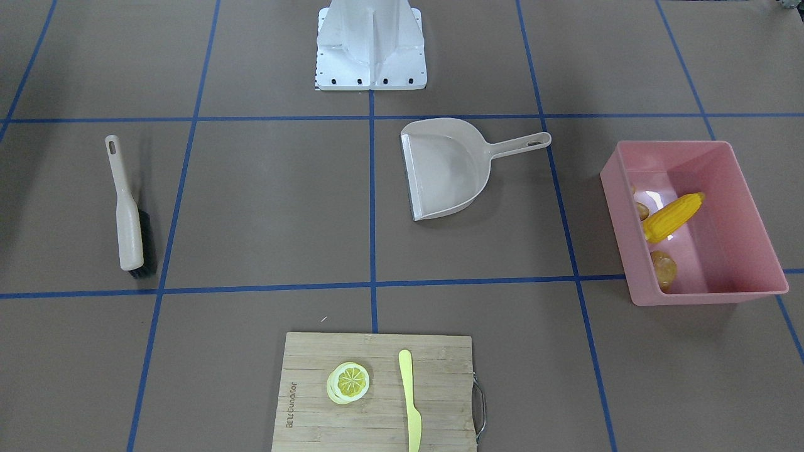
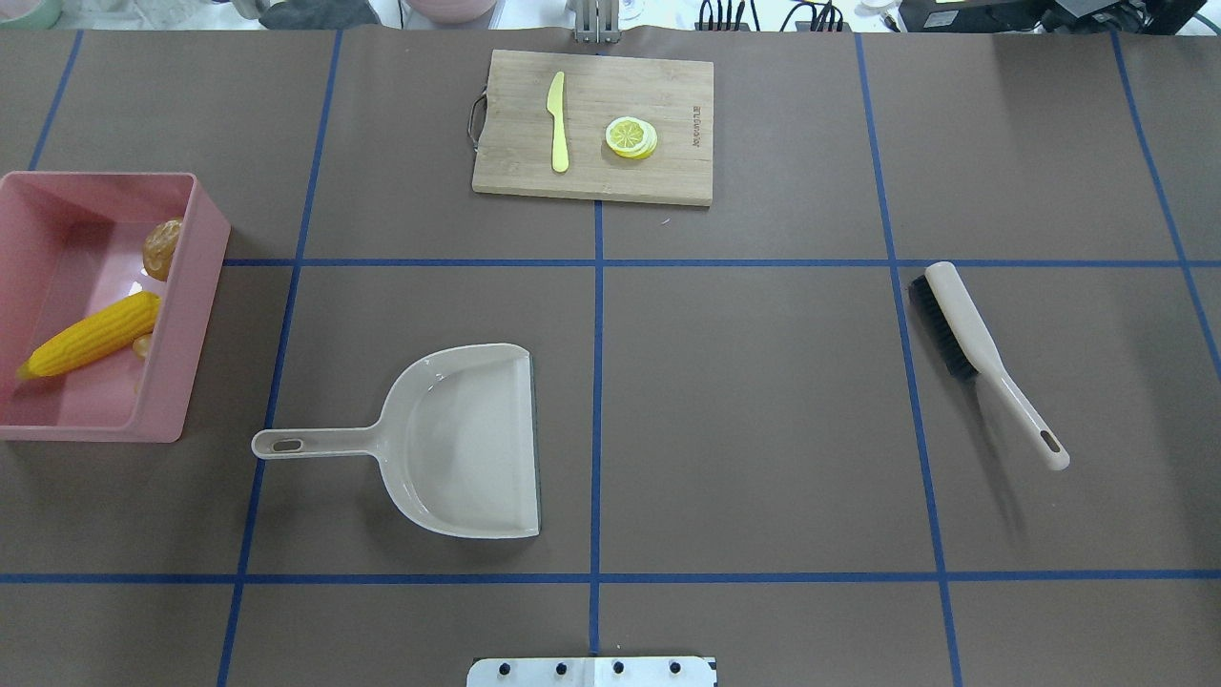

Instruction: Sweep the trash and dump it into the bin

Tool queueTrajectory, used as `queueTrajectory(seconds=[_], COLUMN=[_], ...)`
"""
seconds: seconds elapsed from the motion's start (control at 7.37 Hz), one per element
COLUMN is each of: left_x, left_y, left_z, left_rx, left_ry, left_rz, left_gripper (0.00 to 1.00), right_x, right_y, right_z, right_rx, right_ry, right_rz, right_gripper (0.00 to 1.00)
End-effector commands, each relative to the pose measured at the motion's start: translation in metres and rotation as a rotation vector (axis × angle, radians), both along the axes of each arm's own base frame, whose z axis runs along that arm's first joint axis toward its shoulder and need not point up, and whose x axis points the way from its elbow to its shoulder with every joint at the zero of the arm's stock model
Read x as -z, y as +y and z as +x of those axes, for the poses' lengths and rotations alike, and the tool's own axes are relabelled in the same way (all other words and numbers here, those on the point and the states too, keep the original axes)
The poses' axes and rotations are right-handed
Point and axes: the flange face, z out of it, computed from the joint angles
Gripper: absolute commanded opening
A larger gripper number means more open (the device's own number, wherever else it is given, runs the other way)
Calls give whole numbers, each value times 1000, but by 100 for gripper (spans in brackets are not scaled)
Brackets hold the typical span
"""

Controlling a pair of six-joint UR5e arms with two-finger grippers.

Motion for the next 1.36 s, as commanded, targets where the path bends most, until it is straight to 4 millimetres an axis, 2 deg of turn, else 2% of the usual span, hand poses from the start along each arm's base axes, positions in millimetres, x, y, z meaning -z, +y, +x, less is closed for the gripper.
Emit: queueTrajectory(seconds=[0.0, 0.27, 1.22], left_x=[-17, -21, -17], left_y=[6, 7, 6], left_z=[0, -1, 2], left_rx=[-16, -17, -11], left_ry=[1, 0, 46], left_rz=[4, -1, 9], left_gripper=[98, 98, 98], right_x=[0, 0, -1], right_y=[0, 0, 0], right_z=[0, 0, 0], right_rx=[0, 1, 1], right_ry=[0, 0, 0], right_rz=[0, 1, -1], right_gripper=[100, 100, 100])
